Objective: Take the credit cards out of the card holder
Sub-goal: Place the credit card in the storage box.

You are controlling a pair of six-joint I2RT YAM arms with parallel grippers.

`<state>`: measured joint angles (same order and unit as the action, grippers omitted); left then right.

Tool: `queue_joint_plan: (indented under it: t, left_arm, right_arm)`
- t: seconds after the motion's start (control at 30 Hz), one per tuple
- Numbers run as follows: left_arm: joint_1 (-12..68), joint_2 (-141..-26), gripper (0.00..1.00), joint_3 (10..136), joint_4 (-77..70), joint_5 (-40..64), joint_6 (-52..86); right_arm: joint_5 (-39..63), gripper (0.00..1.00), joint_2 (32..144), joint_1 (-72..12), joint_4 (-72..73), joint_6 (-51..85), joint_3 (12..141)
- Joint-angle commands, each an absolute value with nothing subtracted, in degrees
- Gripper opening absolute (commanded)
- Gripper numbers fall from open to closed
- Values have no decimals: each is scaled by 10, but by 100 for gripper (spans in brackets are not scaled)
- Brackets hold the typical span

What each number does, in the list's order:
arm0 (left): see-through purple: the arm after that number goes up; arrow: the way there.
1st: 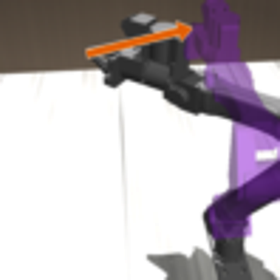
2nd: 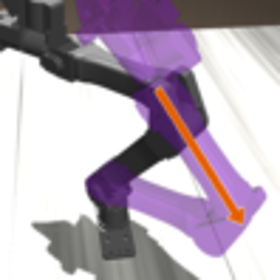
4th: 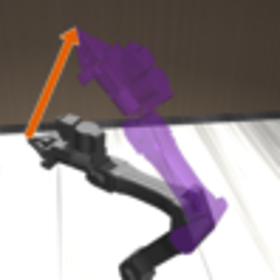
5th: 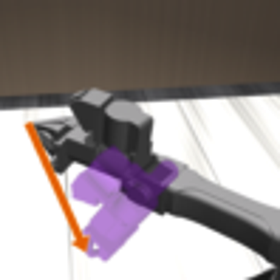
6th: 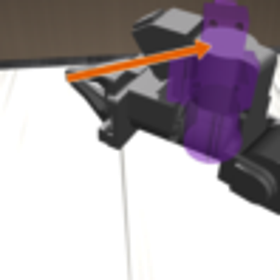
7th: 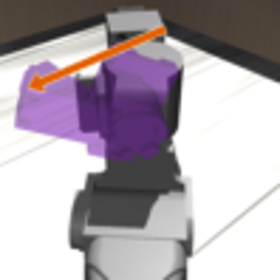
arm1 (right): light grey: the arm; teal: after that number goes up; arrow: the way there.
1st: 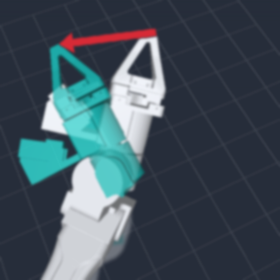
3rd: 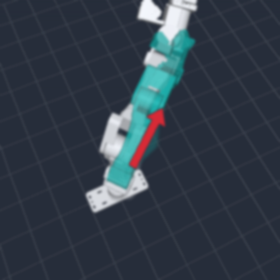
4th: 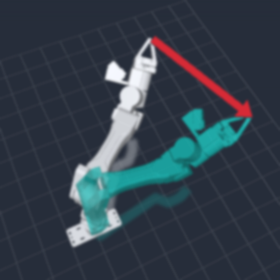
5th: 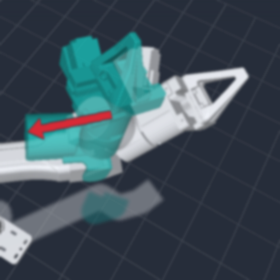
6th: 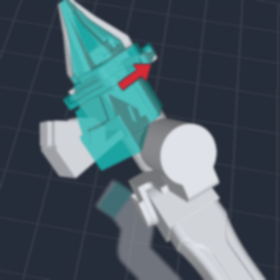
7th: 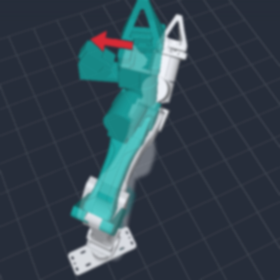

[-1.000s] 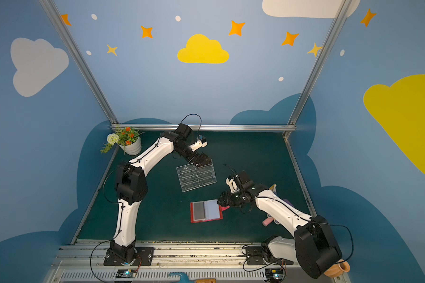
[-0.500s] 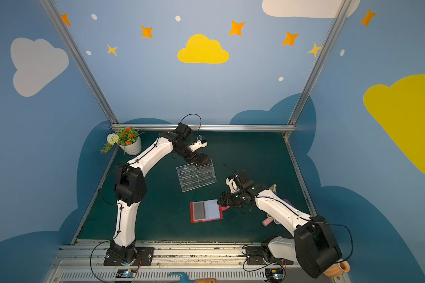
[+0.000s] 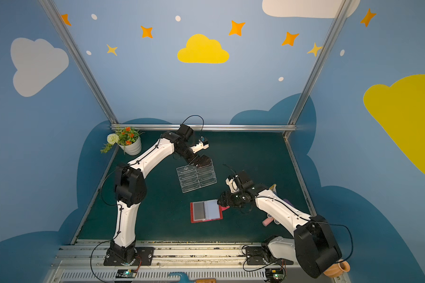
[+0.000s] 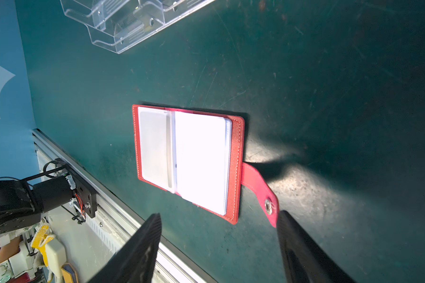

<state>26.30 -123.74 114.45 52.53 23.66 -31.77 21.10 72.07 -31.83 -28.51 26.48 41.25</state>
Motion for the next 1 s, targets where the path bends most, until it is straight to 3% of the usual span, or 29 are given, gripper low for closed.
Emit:
queue_joint_plan:
  t: [0.0, 0.4, 0.7, 0.97]
  left_arm:
    - [265, -1235, 12, 1139, 530, 233, -324]
    - [269, -1230, 27, 1144, 517, 204, -304]
    - [269, -1187, 58, 1153, 504, 181, -271]
    - [272, -1112, 68, 1131, 457, 174, -220]
  right_arm:
    - [215, 72, 718, -315, -288, 255, 419]
    - [221, 73, 721, -314, -284, 258, 420]
    - [227, 72, 723, -314, -280, 258, 421]
    - [217, 72, 714, -314, -288, 261, 421]
